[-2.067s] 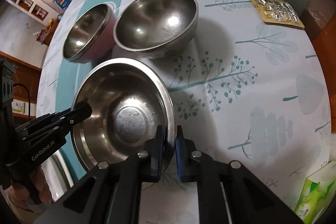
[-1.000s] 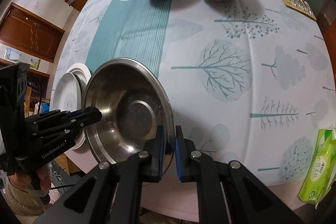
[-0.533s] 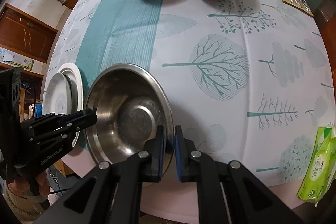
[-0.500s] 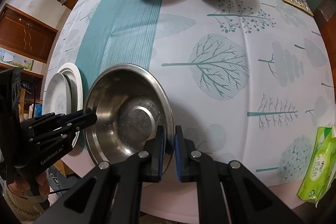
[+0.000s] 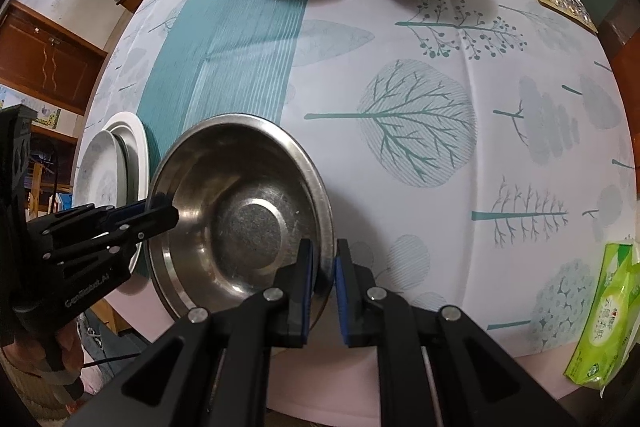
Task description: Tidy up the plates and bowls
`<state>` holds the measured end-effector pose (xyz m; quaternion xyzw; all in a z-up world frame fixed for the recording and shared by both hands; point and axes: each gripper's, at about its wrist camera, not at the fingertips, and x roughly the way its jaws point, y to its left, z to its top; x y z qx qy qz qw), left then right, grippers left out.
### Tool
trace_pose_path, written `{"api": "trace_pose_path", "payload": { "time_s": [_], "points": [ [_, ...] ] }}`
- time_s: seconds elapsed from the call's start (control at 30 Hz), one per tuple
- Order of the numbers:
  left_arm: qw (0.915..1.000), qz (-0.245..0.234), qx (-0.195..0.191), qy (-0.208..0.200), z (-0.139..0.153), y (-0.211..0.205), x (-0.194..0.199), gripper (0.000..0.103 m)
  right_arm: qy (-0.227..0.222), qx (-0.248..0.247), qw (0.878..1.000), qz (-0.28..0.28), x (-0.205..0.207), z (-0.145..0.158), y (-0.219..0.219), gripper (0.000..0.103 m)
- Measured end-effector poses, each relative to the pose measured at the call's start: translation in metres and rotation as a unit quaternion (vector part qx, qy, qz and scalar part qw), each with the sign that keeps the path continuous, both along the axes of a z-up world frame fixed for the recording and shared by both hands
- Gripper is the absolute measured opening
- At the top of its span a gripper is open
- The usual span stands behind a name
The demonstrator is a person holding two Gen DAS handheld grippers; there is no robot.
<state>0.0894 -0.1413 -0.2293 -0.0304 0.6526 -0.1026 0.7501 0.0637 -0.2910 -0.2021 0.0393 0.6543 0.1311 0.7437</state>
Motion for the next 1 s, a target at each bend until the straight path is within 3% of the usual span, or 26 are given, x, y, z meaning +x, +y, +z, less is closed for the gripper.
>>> {"api": "trace_pose_path", "payload": {
  "time_s": [0.07, 0.23, 0.37, 0.7, 1.0],
  "points": [
    [1.0, 0.003, 0.005, -0.007, 0.002, 0.0, -0.001, 0.032, 0.003, -0.002, 1.0, -0.004, 0.0, -0.001, -0.001, 0.012],
    [0.9998, 0.007, 0.011, -0.016, 0.008, 0.002, -0.002, 0.038, 0.002, 0.012, 1.0, -0.011, -0.001, 0.002, -0.004, 0.019],
    [0.9996, 0.016, 0.011, -0.023, 0.015, 0.004, -0.004, 0.054, -0.008, 0.01, 1.0, -0.005, -0.003, 0.009, -0.004, 0.024],
    [0.9982, 0.018, 0.023, -0.053, 0.046, -0.002, -0.014, 0.062, -0.032, 0.014, 0.999, 0.001, -0.01, 0.03, -0.008, 0.025],
    [0.9938, 0.021, 0.049, -0.098, 0.092, -0.005, -0.027, 0.069, -0.074, 0.032, 0.997, 0.015, -0.018, 0.063, -0.013, 0.025]
  ]
}}
